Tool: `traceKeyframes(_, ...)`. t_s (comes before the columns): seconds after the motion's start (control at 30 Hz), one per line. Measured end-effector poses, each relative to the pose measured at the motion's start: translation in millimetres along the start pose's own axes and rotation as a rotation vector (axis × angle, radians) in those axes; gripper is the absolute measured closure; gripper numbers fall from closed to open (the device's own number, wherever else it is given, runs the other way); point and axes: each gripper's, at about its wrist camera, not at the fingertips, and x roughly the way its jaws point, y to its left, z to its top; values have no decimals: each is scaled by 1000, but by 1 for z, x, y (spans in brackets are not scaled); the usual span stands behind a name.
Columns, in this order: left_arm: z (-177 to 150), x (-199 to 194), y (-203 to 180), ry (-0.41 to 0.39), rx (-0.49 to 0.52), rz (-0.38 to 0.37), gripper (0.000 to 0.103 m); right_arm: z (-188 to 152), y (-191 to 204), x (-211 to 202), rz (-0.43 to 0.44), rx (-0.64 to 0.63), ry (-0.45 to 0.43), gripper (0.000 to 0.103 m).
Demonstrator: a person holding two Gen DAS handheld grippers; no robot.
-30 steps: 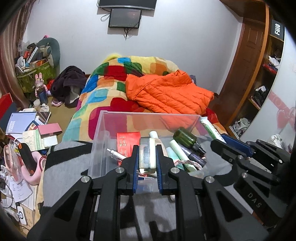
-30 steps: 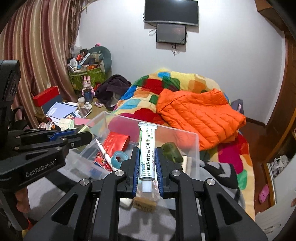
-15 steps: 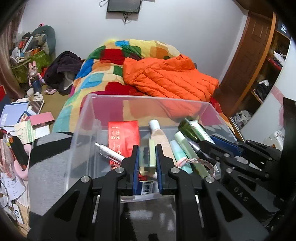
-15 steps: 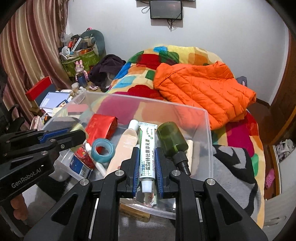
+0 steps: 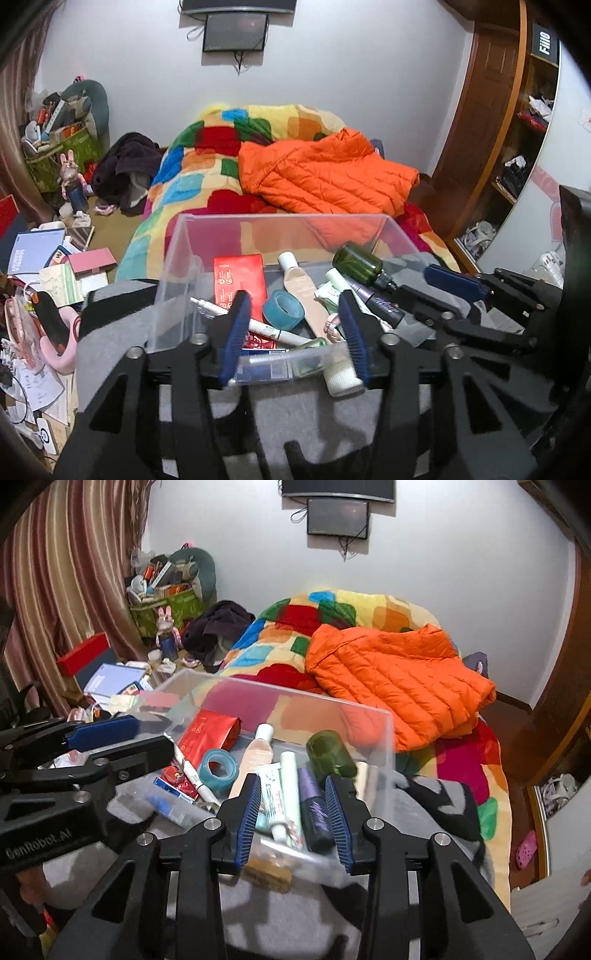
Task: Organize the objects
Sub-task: 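Open both grippers to release the bottle and toothpaste in the box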
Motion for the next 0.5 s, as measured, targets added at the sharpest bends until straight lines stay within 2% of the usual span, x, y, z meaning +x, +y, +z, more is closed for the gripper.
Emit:
traceKeyframes(0.07,-4,-9,-2,-14,-2,-1,44,-4,-7,-11,1,18,-11,66)
traceKeyframes(0.2,-16,-17,-5,-1,-10,-21,42,-15,-19,-27,-9,39,-19,65)
traceKeyframes(0.5,-55,19,-34,141,1,-56,42,-52,-32,-30,3,89,39,65)
